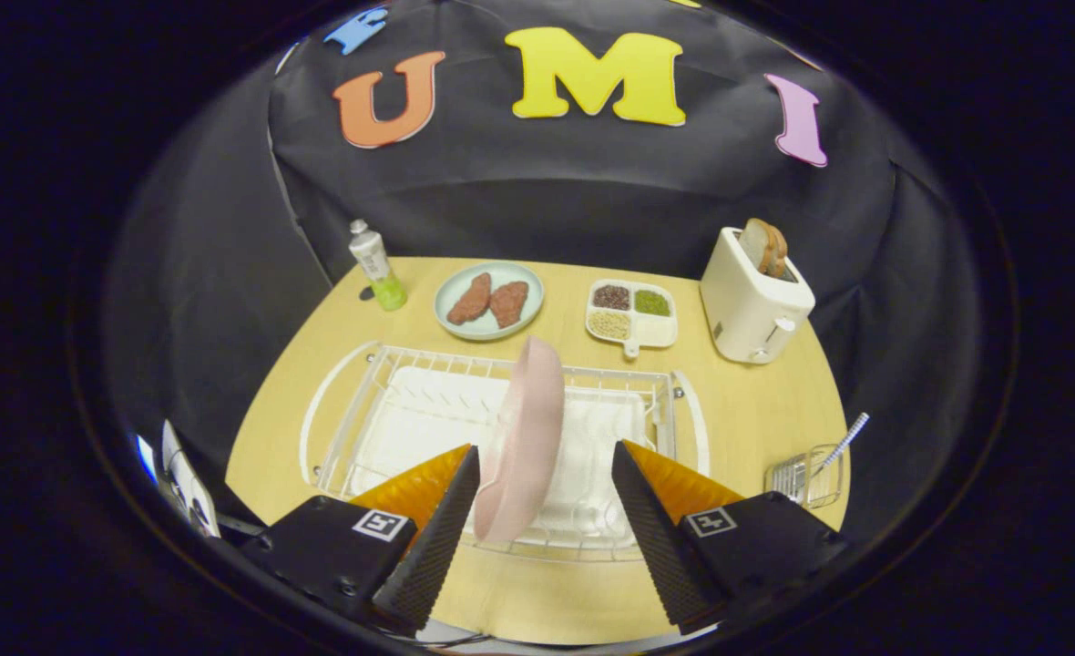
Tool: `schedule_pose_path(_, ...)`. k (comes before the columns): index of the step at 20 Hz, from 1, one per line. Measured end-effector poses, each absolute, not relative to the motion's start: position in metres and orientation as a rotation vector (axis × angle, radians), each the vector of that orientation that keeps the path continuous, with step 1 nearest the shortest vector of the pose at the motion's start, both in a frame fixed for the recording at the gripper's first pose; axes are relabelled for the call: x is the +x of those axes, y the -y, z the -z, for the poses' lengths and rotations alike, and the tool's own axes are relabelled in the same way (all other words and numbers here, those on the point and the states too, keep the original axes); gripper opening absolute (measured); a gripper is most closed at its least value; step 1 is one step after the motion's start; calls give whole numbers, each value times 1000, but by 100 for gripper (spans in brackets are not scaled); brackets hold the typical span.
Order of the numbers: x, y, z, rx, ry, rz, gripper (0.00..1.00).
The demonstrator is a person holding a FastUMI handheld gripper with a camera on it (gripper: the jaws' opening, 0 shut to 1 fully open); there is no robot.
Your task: Take the plate from the dish rack, then take the spoon from the basket and place it into the plate.
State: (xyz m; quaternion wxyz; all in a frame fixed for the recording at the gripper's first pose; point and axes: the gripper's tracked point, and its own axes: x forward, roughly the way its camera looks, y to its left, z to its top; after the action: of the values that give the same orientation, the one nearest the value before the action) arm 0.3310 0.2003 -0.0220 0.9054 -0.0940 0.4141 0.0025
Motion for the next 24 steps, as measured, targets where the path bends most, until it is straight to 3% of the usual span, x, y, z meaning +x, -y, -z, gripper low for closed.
schedule_pose_path(4, 347, -210, 16, -378, -878, 85, 94)
schedule_pose_path(6, 346, -204, 17, -450, -917, 187, 83)
schedule_pose_path(10, 347, -209, 23, -482, -975, 297, 54)
schedule_pose_path(11, 349, -212, 21, -480, -985, 307, 24)
schedule_pose_path(17, 342, -198, 23, -518, -1034, 372, 22)
schedule_pose_path(19, 339, -200, 19, -504, -1010, 399, 13)
schedule_pose_path(24, 326, -208, 10, -499, -961, 451, 10)
